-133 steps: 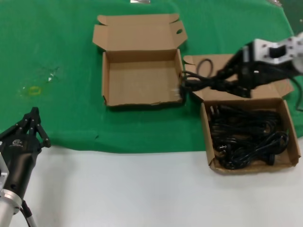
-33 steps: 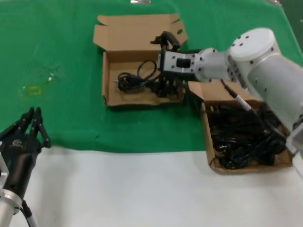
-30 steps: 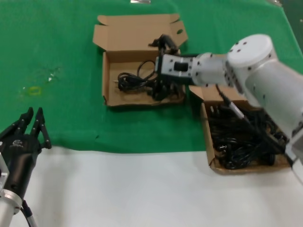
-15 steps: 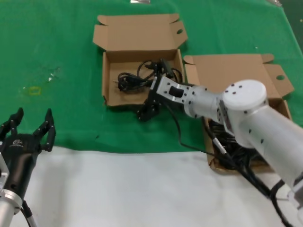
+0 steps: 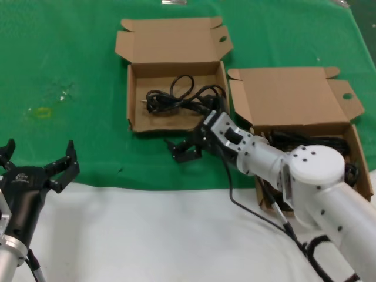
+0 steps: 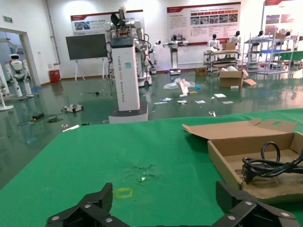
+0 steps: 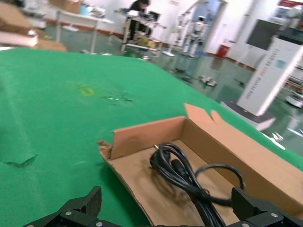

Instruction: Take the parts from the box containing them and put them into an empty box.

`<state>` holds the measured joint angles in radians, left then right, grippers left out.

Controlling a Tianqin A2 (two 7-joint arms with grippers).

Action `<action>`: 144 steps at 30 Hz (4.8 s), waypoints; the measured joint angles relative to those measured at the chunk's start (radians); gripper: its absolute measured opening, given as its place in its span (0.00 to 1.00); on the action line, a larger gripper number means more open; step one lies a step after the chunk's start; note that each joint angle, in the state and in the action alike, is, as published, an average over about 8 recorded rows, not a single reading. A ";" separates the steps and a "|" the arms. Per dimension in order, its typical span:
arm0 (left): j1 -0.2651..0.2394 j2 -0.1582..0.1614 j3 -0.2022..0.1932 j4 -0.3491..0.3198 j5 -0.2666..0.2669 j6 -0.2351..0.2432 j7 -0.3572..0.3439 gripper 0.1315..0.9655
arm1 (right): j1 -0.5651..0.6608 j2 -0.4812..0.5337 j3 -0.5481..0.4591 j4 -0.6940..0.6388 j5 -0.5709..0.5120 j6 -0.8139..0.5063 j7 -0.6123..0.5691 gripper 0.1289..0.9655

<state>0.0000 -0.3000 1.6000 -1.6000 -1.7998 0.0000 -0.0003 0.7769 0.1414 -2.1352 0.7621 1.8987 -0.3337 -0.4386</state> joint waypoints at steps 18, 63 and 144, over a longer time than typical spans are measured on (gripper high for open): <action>0.000 0.000 0.000 0.000 0.000 0.000 0.000 0.94 | -0.325 0.066 0.224 0.350 -0.041 0.139 0.183 1.00; 0.000 0.000 0.000 0.000 0.000 0.000 0.000 1.00 | -0.732 0.149 0.504 0.789 -0.093 0.314 0.413 1.00; 0.000 0.000 0.000 0.000 0.000 0.000 0.000 1.00 | -0.731 0.149 0.504 0.789 -0.093 0.314 0.413 1.00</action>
<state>0.0000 -0.3000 1.6000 -1.6000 -1.8000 0.0000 0.0000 0.0454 0.2907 -1.6313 1.5510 1.8058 -0.0195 -0.0256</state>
